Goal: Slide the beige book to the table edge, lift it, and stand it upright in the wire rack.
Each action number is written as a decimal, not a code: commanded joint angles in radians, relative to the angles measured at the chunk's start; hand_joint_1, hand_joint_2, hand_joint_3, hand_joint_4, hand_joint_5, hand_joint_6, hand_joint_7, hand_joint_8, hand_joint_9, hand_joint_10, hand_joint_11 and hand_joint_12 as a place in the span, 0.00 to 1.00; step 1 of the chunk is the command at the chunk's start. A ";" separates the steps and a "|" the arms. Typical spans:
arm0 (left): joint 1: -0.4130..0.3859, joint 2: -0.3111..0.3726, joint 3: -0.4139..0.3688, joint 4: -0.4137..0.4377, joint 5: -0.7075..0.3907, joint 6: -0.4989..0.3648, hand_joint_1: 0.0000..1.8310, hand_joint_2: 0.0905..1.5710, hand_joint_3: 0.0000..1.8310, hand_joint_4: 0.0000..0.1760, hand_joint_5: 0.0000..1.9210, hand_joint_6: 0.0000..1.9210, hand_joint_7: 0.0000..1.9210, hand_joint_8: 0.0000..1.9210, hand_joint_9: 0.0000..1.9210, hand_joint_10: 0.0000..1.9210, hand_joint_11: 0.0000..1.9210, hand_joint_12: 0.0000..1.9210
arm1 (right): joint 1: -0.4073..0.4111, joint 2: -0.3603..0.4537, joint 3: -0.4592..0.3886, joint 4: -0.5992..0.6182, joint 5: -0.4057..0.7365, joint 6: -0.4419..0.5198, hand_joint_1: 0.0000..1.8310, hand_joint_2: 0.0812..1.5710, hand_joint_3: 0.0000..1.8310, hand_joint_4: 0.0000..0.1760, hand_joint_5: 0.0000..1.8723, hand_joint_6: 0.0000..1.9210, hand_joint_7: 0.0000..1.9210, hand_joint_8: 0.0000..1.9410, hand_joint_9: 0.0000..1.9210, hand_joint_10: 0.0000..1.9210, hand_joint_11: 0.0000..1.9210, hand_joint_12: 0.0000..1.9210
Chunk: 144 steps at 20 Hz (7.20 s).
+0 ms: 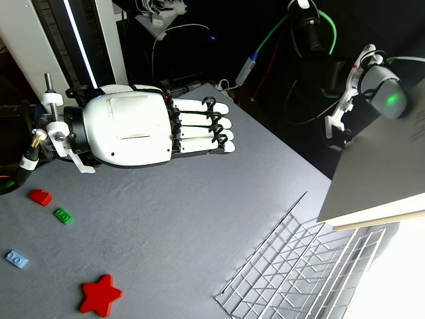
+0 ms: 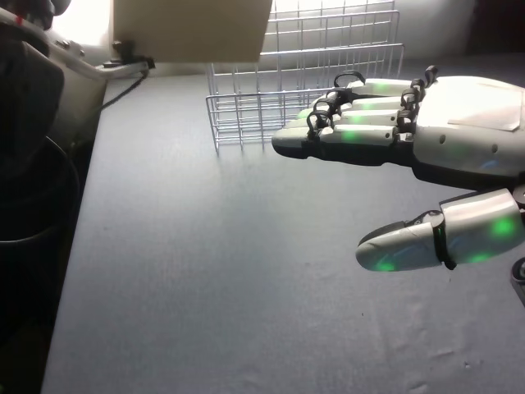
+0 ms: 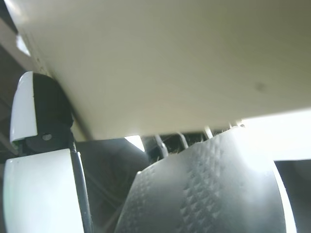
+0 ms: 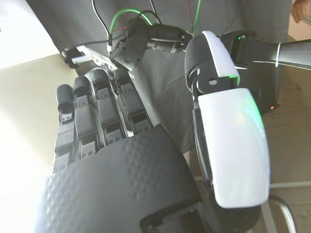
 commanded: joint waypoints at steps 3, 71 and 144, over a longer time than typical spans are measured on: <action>0.006 -0.019 0.041 -0.003 -0.152 -0.042 0.68 0.73 0.00 0.00 0.44 0.53 0.48 0.70 0.46 0.76 0.32 0.91 | 0.005 0.005 -0.004 0.045 0.100 0.004 0.04 0.73 0.00 0.00 0.05 0.00 0.07 0.00 0.09 0.00 0.00 0.22; 0.032 -0.176 0.224 0.023 -0.207 -0.187 0.68 0.73 0.00 0.00 0.44 0.53 0.48 0.70 0.46 0.74 0.34 0.89 | -0.086 0.310 0.046 0.095 -0.034 0.192 0.05 0.73 0.00 0.00 0.03 0.00 0.06 0.00 0.08 0.00 0.00 0.21; 0.099 -0.429 0.480 -0.104 -0.265 -0.418 0.68 0.72 0.00 0.00 0.45 0.50 0.49 0.70 0.47 0.76 0.35 0.89 | -0.098 0.274 0.043 0.161 0.065 0.214 0.05 0.73 0.00 0.00 0.06 0.00 0.08 0.00 0.10 0.00 0.00 0.26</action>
